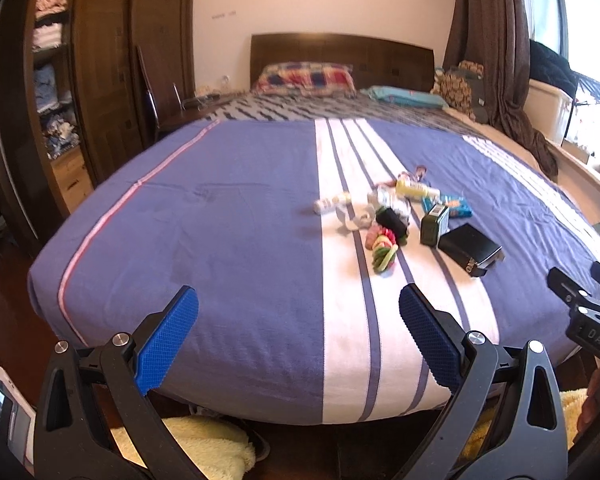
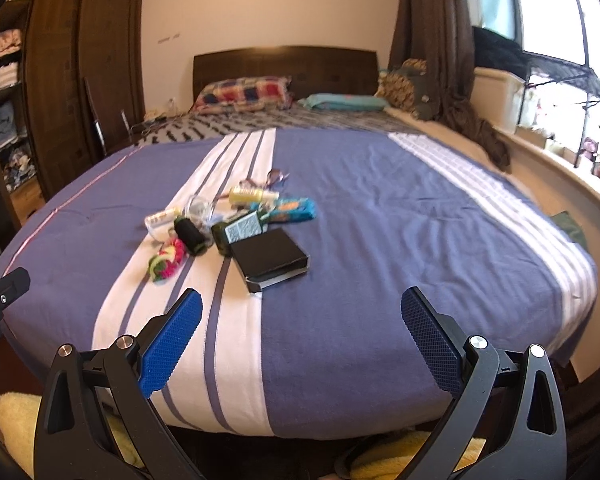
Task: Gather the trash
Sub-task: 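Grasp the black flat box with the right tool while the left tool grasps the pipe-cleaner toy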
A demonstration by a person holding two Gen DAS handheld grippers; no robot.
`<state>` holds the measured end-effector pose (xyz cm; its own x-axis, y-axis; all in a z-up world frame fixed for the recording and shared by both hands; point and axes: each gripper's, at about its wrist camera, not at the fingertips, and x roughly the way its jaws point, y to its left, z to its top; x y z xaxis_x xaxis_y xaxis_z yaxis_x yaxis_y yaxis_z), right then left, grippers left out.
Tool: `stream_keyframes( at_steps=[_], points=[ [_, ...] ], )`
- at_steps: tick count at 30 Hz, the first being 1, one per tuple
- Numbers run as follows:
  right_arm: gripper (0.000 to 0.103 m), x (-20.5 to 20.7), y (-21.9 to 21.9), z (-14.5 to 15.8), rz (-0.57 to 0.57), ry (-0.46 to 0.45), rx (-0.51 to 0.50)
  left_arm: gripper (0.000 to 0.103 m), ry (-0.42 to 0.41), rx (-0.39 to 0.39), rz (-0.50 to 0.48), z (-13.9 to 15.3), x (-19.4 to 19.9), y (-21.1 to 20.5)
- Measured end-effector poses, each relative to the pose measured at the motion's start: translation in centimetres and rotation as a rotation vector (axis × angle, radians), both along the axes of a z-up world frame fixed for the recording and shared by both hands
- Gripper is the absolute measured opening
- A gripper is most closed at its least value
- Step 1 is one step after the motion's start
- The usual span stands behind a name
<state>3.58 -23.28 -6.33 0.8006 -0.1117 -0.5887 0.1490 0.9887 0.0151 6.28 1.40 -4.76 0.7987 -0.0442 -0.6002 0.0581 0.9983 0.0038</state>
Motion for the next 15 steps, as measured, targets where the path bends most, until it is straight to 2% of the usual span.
stream_keyframes(
  at_steps=[6,10,15],
  points=[
    [0.099,5.4,0.2,-3.0,0.056,0.077,-0.008,0.095,0.038,0.025,-0.012,-1.9,3.3,-1.1],
    [0.098,9.6,0.9,-4.8,0.109,0.127,-0.03,0.095,0.097,0.004,-0.053,-3.3,6.1,-1.9],
    [0.098,13.0,0.3,-6.7,0.108,0.189,-0.075,0.095,0.144,0.022,-0.106,-5.3,9.1,-3.3]
  ],
)
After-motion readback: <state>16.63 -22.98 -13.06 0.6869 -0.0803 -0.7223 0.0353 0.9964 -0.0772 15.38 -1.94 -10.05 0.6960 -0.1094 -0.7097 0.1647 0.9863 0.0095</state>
